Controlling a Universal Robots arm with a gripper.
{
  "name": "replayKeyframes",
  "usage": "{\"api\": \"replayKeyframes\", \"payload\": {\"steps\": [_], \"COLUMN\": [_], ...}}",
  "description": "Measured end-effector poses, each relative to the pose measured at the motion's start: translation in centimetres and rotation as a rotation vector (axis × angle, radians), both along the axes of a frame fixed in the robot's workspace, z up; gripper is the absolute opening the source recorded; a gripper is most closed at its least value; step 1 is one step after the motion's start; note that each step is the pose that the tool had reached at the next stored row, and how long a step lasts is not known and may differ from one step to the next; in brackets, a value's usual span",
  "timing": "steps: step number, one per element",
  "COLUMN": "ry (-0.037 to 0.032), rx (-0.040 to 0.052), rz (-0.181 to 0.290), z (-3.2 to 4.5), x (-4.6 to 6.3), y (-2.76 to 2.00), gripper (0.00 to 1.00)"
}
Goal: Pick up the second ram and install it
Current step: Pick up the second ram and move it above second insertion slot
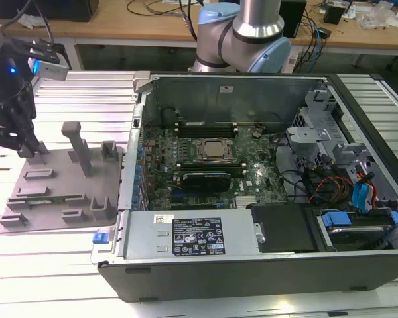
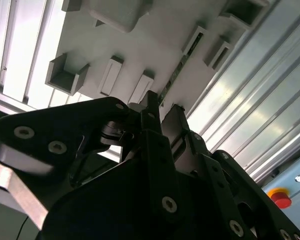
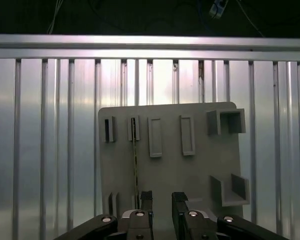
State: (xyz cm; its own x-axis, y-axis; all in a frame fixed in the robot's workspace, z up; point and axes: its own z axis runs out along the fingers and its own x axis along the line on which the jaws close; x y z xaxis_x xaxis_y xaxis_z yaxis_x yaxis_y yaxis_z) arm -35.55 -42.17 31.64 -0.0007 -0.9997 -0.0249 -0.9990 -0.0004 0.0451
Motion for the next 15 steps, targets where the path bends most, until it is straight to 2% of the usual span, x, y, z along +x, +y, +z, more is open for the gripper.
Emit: {"api": "replayKeyframes", "payload": {"steps": [15], "ry": [0.0000], "rx": [0.0000], "rz": [0.000], "z": [-2.16], "x": [0.0], "y": [-0.10], "gripper": [0.28]}}
